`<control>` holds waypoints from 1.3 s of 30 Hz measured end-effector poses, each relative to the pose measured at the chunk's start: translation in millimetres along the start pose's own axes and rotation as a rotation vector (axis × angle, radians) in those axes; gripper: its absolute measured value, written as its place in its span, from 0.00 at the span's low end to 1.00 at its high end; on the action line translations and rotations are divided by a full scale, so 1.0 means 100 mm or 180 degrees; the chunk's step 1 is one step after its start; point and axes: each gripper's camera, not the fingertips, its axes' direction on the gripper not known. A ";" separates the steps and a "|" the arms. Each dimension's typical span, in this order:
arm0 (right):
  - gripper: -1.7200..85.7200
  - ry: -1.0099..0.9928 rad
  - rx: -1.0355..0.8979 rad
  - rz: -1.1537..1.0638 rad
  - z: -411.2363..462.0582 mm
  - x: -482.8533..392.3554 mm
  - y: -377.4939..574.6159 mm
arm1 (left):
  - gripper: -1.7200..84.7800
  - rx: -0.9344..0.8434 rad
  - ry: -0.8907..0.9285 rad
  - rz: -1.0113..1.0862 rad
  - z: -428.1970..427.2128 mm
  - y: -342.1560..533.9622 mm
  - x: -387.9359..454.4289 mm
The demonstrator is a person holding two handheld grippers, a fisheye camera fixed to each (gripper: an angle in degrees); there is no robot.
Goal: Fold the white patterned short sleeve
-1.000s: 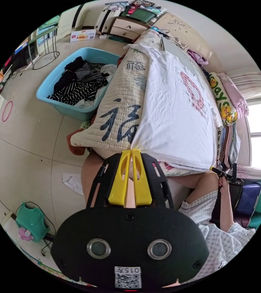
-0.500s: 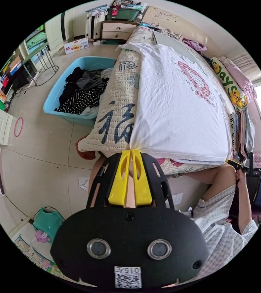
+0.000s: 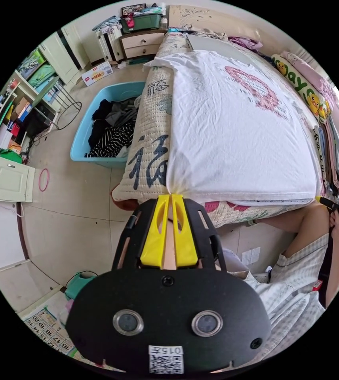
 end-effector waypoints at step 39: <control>0.05 -0.0698 0.2009 -0.0202 0.91 0.39 -2.25 | 0.14 0.0406 0.0518 0.2392 2.23 -5.29 6.77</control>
